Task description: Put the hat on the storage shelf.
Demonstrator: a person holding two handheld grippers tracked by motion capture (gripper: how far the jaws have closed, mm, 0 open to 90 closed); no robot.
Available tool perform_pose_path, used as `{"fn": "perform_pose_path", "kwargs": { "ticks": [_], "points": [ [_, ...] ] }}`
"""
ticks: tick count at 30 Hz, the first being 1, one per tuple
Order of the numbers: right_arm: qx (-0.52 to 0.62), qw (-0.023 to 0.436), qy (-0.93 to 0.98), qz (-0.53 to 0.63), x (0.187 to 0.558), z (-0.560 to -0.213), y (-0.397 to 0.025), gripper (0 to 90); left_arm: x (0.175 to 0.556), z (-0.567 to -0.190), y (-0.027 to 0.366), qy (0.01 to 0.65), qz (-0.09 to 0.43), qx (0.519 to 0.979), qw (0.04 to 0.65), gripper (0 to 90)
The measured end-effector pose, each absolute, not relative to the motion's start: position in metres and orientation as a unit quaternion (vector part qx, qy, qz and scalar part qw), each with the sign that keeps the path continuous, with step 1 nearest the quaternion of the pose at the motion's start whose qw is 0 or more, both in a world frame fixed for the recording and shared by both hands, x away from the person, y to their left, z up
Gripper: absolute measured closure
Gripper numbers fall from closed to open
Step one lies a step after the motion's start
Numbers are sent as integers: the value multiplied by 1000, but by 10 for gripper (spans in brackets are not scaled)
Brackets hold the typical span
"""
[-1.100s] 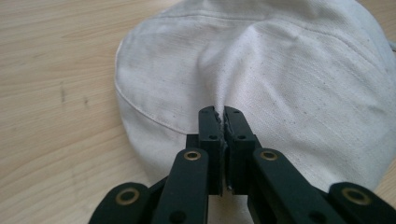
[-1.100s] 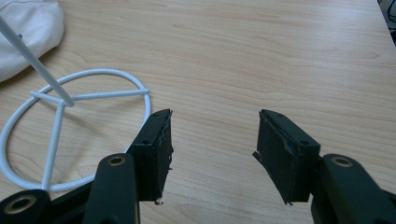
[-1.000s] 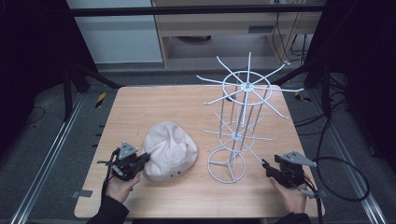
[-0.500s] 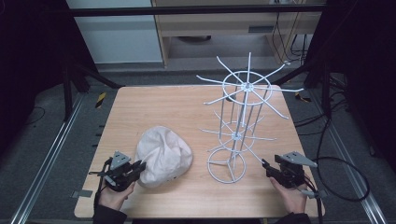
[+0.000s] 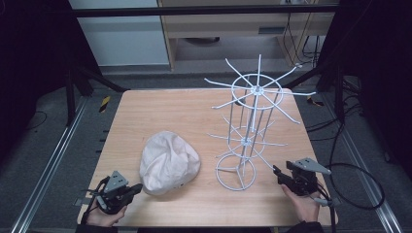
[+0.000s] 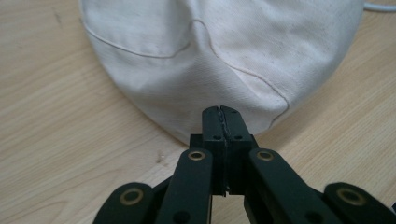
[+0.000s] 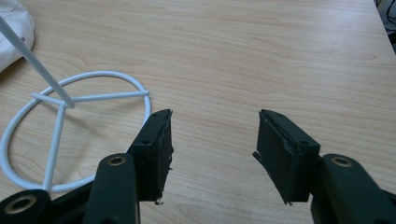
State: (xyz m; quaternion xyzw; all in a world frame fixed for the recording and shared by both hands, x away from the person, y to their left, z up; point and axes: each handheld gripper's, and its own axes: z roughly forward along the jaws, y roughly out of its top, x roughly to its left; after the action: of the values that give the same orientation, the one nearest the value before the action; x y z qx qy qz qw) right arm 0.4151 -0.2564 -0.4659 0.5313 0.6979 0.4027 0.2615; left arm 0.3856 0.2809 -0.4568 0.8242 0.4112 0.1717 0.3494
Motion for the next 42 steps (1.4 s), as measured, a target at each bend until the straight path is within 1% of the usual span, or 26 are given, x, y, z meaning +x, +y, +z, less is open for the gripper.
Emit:
{"fn": "perform_pose_path", "kwargs": {
  "ticks": [7,16,24,30,33,37,39,42],
  "points": [
    [529,264,699,402,415,-466,-257,456,395,-463,265,400,155,826,366,890],
    [529,266,699,401,416,-467,-258,458,402,-465,230,369,160,837,371,890],
    [529,267,699,401,416,-467,-258,462,417,-467,200,361,165,836,379,891],
    [533,262,696,404,416,-467,-259,472,424,-468,185,351,166,839,382,893],
    [532,262,697,404,416,-467,-259,478,418,-461,188,343,169,837,392,892],
    [532,261,696,405,416,-467,-259,480,412,-444,208,343,188,823,412,890],
    [530,264,698,402,416,-468,-259,481,418,-434,220,353,198,813,420,890],
    [530,264,699,402,417,-468,-258,484,439,-420,236,375,217,794,426,893]
  ]
}}
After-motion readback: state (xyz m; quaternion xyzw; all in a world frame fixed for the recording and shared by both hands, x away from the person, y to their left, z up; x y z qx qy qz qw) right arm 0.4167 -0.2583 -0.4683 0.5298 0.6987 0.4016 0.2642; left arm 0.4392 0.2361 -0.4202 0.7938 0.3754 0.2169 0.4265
